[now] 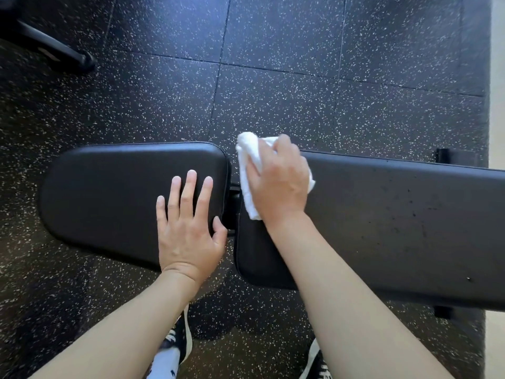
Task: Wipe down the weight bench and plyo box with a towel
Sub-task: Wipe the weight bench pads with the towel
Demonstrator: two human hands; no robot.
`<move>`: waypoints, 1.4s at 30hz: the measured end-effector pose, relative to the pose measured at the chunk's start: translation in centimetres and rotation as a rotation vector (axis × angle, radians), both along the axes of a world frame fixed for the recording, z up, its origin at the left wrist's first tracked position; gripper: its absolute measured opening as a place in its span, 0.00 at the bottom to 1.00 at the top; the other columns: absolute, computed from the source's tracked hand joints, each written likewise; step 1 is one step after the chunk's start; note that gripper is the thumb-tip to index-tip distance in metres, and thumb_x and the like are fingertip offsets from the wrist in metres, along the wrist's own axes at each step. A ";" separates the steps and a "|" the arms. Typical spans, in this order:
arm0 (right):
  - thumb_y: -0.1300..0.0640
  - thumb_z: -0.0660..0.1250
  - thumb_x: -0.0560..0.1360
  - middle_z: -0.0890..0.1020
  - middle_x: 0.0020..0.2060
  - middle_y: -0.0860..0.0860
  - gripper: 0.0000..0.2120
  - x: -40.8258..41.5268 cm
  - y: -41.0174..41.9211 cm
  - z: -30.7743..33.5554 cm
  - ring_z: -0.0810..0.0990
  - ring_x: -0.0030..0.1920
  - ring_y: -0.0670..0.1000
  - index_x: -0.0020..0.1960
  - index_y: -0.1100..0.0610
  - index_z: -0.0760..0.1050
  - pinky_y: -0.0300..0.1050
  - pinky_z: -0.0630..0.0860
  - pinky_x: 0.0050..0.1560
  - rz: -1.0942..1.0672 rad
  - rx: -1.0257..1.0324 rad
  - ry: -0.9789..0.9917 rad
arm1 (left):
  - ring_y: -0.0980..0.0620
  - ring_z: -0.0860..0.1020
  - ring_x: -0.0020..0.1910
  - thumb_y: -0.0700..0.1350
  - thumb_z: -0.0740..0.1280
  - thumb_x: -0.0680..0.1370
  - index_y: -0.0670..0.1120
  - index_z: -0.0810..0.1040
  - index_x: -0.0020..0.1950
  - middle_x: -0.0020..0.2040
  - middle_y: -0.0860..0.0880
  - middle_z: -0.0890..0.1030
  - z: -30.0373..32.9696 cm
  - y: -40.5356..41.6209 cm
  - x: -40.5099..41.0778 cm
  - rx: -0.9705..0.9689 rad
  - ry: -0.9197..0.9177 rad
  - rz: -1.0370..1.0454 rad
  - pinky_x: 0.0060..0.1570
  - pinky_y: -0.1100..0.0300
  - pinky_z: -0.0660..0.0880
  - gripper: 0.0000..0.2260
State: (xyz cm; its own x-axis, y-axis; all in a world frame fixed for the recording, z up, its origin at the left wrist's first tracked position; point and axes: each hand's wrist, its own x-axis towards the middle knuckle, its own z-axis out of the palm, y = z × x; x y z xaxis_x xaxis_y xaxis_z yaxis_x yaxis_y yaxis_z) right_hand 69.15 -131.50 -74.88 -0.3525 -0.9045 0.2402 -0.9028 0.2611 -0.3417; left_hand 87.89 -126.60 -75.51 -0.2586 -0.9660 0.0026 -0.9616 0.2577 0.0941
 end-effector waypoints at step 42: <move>0.52 0.67 0.78 0.77 0.42 0.56 0.11 -3.3 3.5 0.3 0.74 0.39 0.59 0.52 0.60 0.81 0.55 0.70 0.37 0.082 -0.031 -0.032 | 0.39 0.55 0.85 0.51 0.60 0.78 0.48 0.62 0.84 0.85 0.44 0.59 0.0 0.0 0.0 0.008 -0.002 -0.006 0.80 0.34 0.55 0.34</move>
State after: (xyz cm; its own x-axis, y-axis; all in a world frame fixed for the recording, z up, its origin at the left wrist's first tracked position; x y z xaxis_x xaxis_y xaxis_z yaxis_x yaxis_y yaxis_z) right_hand 65.86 -128.01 -74.56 -0.2855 -0.9229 0.2582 -0.9091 0.1756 -0.3777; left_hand 87.93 -126.60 -75.54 -0.2640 -0.9645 -0.0053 -0.9604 0.2623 0.0938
